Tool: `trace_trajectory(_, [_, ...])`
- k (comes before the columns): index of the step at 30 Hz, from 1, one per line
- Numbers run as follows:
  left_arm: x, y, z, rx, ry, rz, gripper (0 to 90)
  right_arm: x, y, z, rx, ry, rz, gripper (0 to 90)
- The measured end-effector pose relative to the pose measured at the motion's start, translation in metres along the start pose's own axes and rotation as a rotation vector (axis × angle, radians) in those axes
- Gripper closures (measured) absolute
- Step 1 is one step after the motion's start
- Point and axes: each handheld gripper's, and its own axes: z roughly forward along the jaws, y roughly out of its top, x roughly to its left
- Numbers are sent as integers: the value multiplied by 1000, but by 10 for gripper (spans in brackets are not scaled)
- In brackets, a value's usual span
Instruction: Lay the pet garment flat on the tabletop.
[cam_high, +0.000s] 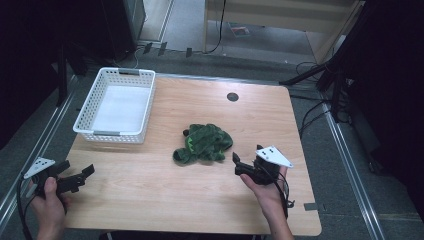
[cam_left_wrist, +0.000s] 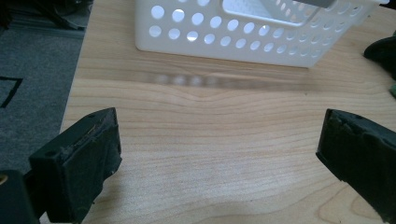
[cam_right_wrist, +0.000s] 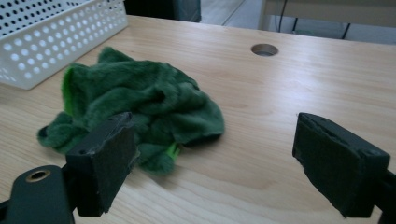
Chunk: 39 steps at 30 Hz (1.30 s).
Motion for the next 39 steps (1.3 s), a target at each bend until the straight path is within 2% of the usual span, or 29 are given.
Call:
trace_trajectory(1, [0,0,0,1,0,-5,0,7,4,6,1,17,-17,131])
trace_trajectory(5, [0,0,0,2,1,-5,0,22,12,20,10,57,-33,127])
trace_trajectory(7, [0,0,0,3,3,-5,0,25,13,25,12,67,-39,127])
trace_trajectory(8, [-1,0,0,3,9,1,0,33,14,34,17,84,-43,127])
trace_trajectory(10, [-3,0,0,5,20,14,0,39,14,45,28,98,-44,127])
trace_trajectory(14, [-9,-1,-1,12,48,57,0,51,4,68,74,107,-44,127])
trace_trajectory(16, [-14,1,-3,6,53,62,0,55,-3,80,108,96,-52,131])
trace_trajectory(18, [-18,3,-5,-4,52,70,0,56,-5,84,119,94,-51,135])
trace_trajectory(19, [-33,10,-6,-11,72,131,0,57,-11,93,153,74,-42,160])
trace_trajectory(20, [-33,10,-6,-11,72,131,0,57,-11,93,153,74,-42,160])
trace_trajectory(21, [-51,18,-7,-31,44,174,0,58,-15,99,184,44,-40,214])
trace_trajectory(22, [-51,18,-7,-31,44,174,0,58,-15,99,184,44,-40,214])
trace_trajectory(23, [-71,25,-3,-45,12,210,0,57,-17,101,196,38,-24,323])
trace_trajectory(25, [-94,33,4,-56,-37,241,0,56,-18,101,194,55,-17,502])
trace_trajectory(26, [-94,33,4,-56,-37,241,0,56,-18,101,194,55,-17,502])
trace_trajectory(27, [-115,40,16,-54,-84,258,0,56,-19,99,190,66,-28,649])
trace_trajectory(28, [-115,40,16,-54,-84,258,0,56,-19,99,190,66,-28,649])
trace_trajectory(29, [-125,42,22,-48,-111,269,0,56,-19,98,191,64,-30,689])
trace_trajectory(30, [-143,43,35,-31,-165,290,0,55,-20,96,190,63,-26,758])
trace_trajectory(31, [-143,43,35,-31,-165,290,0,55,-20,96,190,63,-26,758])
trace_trajectory(32, [-163,39,55,12,-224,310,0,54,-21,92,181,71,-30,794])
trace_trajectory(33, [-163,39,55,12,-224,310,0,53,-21,91,176,77,-35,804])
trace_trajectory(34, [-177,31,73,51,-248,309,0,52,-21,89,169,86,-35,812])
trace_trajectory(35, [-181,29,80,70,-268,308,0,52,-21,87,160,97,-36,816])
trace_trajectory(36, [-188,25,90,104,-311,302,0,51,-21,86,152,102,-37,819])
trace_trajectory(37, [-194,22,97,127,-319,313,0,51,-20,84,143,114,-38,823])
trace_trajectory(39, [-205,16,106,158,-310,344,1,53,-19,79,129,129,-40,827])
